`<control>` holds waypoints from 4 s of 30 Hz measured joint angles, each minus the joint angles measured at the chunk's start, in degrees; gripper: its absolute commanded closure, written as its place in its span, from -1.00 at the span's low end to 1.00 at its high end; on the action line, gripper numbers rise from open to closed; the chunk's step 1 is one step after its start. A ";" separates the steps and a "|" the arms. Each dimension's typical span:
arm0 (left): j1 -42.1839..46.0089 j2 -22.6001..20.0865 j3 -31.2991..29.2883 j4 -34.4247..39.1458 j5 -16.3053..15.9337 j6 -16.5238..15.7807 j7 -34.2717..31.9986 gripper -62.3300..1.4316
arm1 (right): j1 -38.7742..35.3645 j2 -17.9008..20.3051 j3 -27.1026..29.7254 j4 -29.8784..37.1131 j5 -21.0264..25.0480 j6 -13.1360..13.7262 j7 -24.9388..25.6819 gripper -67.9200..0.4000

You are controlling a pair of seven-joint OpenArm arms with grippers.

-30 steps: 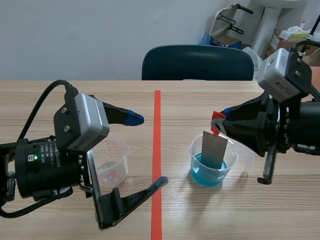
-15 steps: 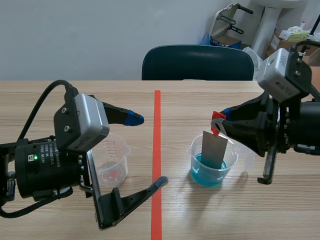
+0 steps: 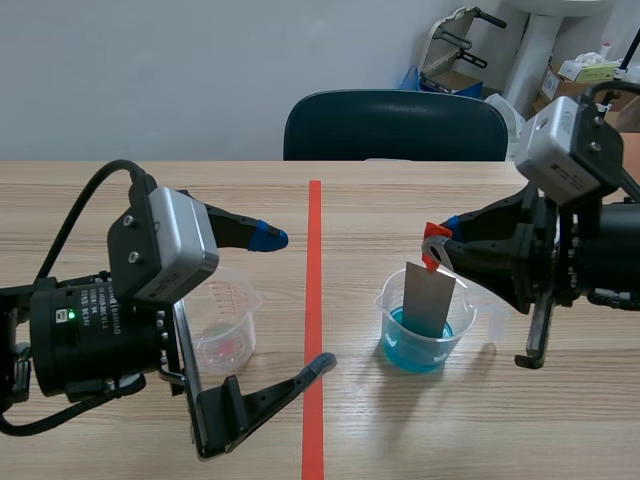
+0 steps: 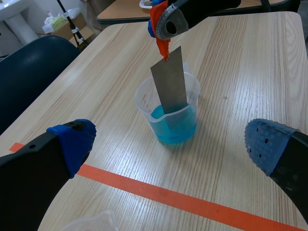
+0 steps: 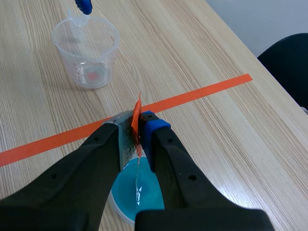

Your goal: Do the redox reaction experiment

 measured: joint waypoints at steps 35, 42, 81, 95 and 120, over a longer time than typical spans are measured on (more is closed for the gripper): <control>0.00 0.00 0.00 0.00 0.00 0.00 0.00 -1.00 | 0.00 0.00 0.00 0.00 0.00 0.00 0.00 0.97; 0.00 0.00 0.00 0.00 0.00 0.00 0.00 -1.00 | 0.00 0.00 0.00 0.00 0.00 0.00 0.00 0.97; 0.00 0.00 0.00 0.00 0.00 0.00 0.00 -1.00 | 0.00 0.00 0.00 0.00 0.00 0.00 0.00 0.97; 0.00 0.00 0.00 0.00 0.00 0.00 0.00 -1.00 | 0.00 0.00 0.00 0.00 0.00 0.00 0.00 0.97; 0.00 0.00 0.00 0.00 0.00 0.00 0.00 -1.00 | -0.02 0.37 1.81 0.96 0.09 3.89 -1.27 0.97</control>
